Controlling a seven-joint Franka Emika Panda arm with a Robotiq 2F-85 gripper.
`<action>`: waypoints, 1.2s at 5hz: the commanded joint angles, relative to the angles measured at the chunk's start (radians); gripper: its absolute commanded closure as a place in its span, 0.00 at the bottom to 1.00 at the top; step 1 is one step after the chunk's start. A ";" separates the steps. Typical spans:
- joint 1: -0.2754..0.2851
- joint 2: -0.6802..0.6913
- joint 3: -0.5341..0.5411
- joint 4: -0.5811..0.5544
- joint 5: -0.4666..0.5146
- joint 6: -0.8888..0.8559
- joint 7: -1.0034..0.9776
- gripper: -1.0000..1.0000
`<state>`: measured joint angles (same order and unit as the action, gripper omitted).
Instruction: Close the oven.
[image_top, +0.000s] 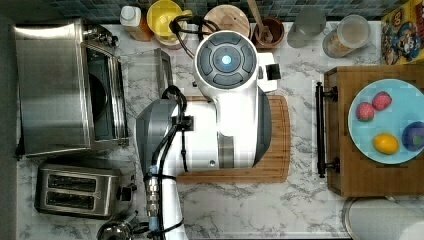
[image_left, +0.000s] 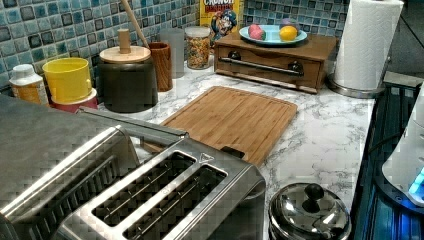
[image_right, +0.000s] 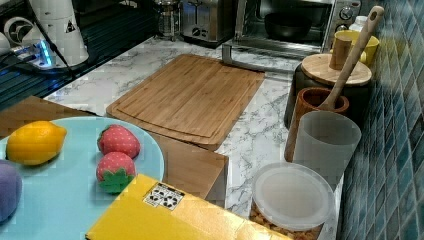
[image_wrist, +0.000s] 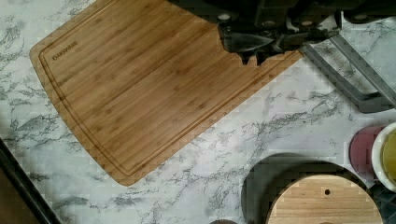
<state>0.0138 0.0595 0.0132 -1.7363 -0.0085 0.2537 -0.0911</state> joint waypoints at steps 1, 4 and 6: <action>-0.005 0.000 0.007 0.000 0.000 0.004 -0.014 1.00; -0.043 0.080 -0.003 -0.121 0.340 0.208 -0.695 1.00; -0.087 0.263 0.021 -0.051 0.580 0.137 -1.034 1.00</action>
<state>-0.0289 0.2712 0.0164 -1.7979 0.5137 0.4175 -1.0957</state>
